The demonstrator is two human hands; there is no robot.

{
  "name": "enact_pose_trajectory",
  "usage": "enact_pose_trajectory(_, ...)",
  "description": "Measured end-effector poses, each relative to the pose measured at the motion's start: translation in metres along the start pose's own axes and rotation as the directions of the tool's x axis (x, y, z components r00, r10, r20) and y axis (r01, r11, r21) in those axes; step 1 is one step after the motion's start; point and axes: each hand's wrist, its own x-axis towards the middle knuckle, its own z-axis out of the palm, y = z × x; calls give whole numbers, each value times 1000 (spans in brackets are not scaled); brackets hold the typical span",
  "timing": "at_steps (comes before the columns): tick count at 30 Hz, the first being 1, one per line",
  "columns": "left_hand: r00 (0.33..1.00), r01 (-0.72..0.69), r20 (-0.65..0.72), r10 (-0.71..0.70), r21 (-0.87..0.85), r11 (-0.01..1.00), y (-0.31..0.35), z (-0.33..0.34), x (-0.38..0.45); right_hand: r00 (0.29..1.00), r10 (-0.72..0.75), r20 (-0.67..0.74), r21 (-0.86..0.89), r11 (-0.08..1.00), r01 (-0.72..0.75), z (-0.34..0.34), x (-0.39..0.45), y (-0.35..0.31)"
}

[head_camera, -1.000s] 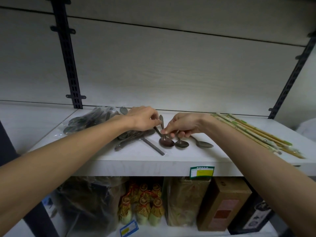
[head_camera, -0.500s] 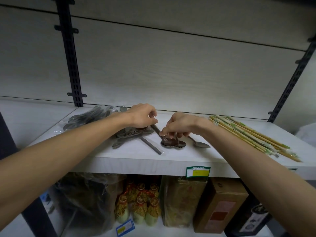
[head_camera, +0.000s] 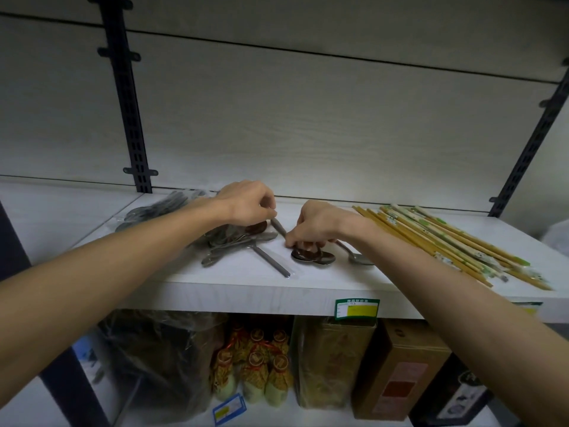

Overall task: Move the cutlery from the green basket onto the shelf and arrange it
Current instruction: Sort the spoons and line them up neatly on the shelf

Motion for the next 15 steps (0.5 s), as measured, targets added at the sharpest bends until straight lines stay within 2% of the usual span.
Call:
enact_pose_trajectory(6, 1000, 19, -20, -19, 2, 1000, -2, -10, -2, 998, -26, -65, -68, 997, 21, 2, 9, -2)
enact_pose_trajectory(11, 996, 72, -51, -68, 65, 995, -14, -24, -6, 999, -25, -29, -105, 994, 21, -3, 8, 0)
enact_pose_trajectory(13, 992, 115, -65, -110, 72, 991, -26, -32, -9, 996, -28, -80, -118, 993, 19, -7, 8, -1)
enact_pose_trajectory(15, 984, 166, -69, -161, 64, 984, -36, -40, -13, 979, -59, -194, -121, 992, 35, -11, 12, -6)
